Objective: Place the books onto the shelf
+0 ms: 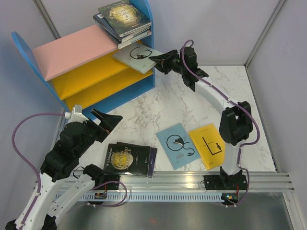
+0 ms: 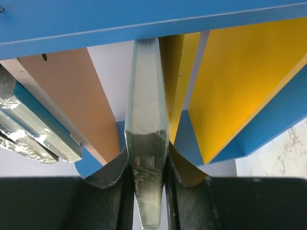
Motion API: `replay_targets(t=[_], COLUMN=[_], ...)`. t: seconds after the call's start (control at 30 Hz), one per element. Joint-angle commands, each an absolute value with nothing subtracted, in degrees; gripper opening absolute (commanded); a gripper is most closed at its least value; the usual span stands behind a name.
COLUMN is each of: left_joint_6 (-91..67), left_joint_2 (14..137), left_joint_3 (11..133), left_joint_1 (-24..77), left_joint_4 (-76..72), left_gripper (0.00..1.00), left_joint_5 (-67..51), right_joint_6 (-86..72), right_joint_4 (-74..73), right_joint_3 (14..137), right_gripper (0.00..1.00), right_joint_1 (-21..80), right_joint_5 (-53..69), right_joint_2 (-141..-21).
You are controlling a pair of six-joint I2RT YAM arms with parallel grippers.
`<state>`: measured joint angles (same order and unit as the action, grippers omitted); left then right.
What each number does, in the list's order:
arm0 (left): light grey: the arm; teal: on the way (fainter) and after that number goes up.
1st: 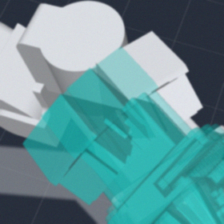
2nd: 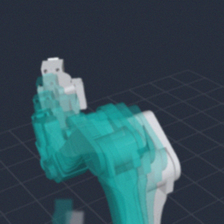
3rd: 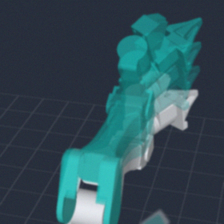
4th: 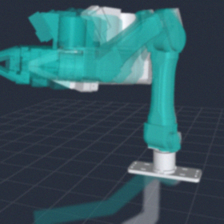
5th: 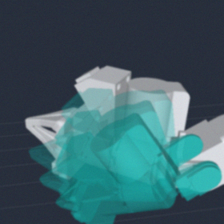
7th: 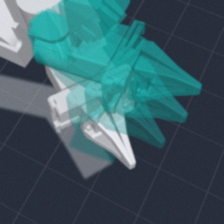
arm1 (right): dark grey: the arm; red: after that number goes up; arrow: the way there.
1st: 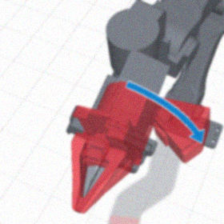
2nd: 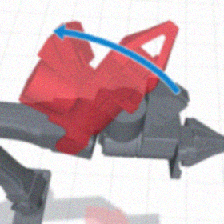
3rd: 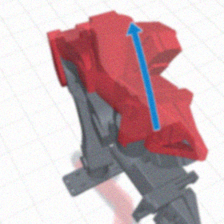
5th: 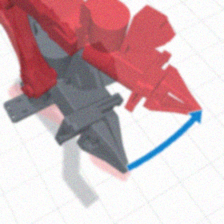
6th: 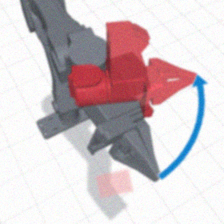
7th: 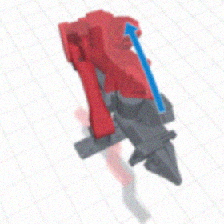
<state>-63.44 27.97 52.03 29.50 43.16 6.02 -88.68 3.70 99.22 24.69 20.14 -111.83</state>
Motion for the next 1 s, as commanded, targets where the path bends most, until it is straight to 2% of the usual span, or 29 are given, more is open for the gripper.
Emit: replay_targets(t=[0.0,0.3,0.33,0.37,0.4,0.5,0.53,0.6,0.73,0.97], left_joint_6=[-62.4,-64.3,-64.3,-64.4,-64.3,-63.6,-63.5,-63.1,-62.8,-62.8], left_joint_2=[26.8,24.3,24.0,23.9,23.9,23.7,23.6,23.6,23.4,24.0], left_joint_3=[53.9,52.6,52.6,52.7,52.8,53.4,53.6,53.8,53.8,52.9], left_joint_1=[29.5,29.5,29.5,29.5,29.5,29.5,29.5,29.5,29.5,29.5], left_joint_4=[44.6,46.2,46.3,46.4,46.6,46.9,47.4,47.6,48.1,48.1], left_gripper=[0.99,0.99,0.99,0.99,0.99,0.99,0.99,0.99,0.99,0.99], left_joint_5=[8.3,9.9,10.3,10.4,10.5,11.2,11.2,11.8,12.0,11.2], right_joint_6=[-90.5,-94.5,-94.5,-94.2,-93.9,-92.4,-92.1,-90.8,-89.3,-86.3], right_joint_4=[6.7,0.1,-1.3,-1.5,-1.8,-1.9,-1.8,-0.4,2.0,2.2], right_joint_3=[104.7,113.8,115.0,117.2,117.9,115.0,113.4,107.9,99.3,95.8], right_gripper=[0.0,0.0,0.04,0.14,0.36,0.57,0.61,0.65,0.66,0.64], right_joint_1=[25.5,28.6,28.6,28.5,28.5,28.5,28.5,28.5,28.5,29.0], right_joint_5=[7.0,-3.7,-3.2,-1.9,-1.2,-0.1,-0.1,1.8,3.5,5.9], right_joint_2=[-113.5,-122.8,-123.8,-125.8,-126.5,-125.4,-124.5,-121.4,-116.7,-112.2])
